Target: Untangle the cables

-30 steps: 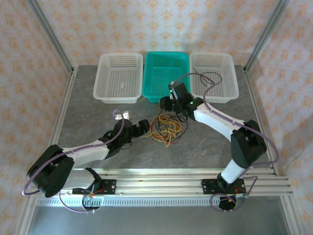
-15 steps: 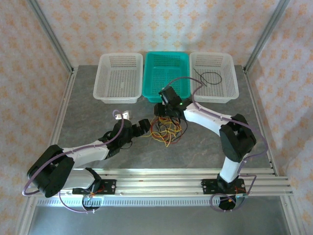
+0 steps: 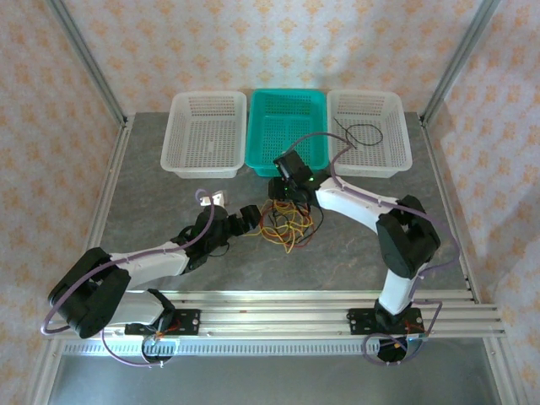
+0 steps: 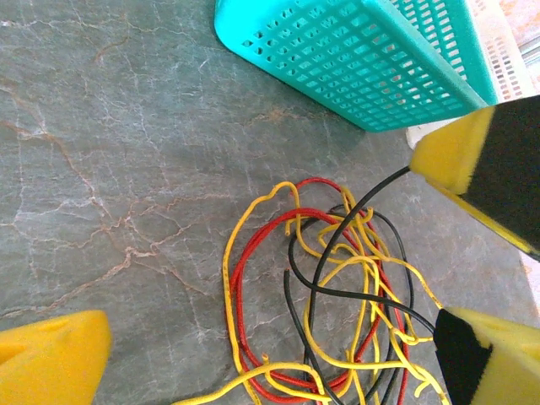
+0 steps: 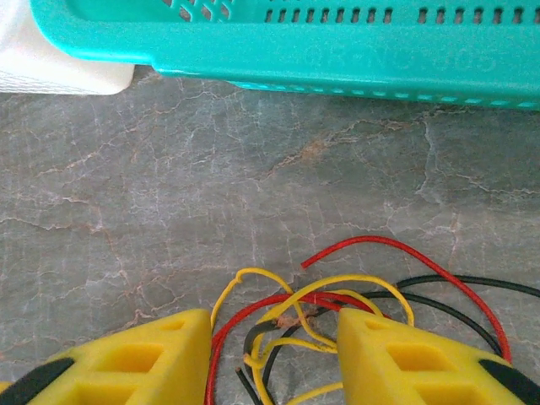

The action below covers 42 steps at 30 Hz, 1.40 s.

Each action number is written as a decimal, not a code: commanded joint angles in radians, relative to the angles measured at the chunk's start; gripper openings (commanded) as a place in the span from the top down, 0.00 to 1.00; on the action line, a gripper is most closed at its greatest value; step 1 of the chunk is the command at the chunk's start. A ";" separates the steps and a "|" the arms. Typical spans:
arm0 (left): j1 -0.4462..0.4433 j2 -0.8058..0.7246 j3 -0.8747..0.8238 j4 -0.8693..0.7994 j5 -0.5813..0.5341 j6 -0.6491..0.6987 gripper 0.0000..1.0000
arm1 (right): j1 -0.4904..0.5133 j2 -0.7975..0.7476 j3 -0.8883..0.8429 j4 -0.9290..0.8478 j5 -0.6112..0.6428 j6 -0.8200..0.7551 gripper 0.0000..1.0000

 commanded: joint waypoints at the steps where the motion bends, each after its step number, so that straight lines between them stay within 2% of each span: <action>1: 0.006 0.011 -0.018 0.058 0.015 -0.025 0.01 | 0.002 0.047 0.038 0.023 0.009 0.027 0.58; 7: 0.006 0.023 -0.019 0.076 0.023 -0.032 0.01 | 0.002 0.083 0.063 0.025 0.003 0.032 0.63; 20: 0.006 0.063 -0.001 0.087 0.041 -0.028 0.01 | 0.002 0.067 0.049 0.044 -0.008 0.038 0.88; 27: 0.006 0.089 0.022 0.094 0.036 -0.024 0.01 | 0.002 -0.002 0.015 0.090 -0.011 0.050 1.00; 36: 0.002 0.161 0.117 0.085 0.064 0.064 0.01 | 0.002 -0.110 -0.008 0.130 -0.076 0.102 1.00; 42: -0.018 0.172 0.154 0.058 0.027 0.125 0.01 | 0.001 -0.170 0.000 0.127 -0.103 0.126 1.00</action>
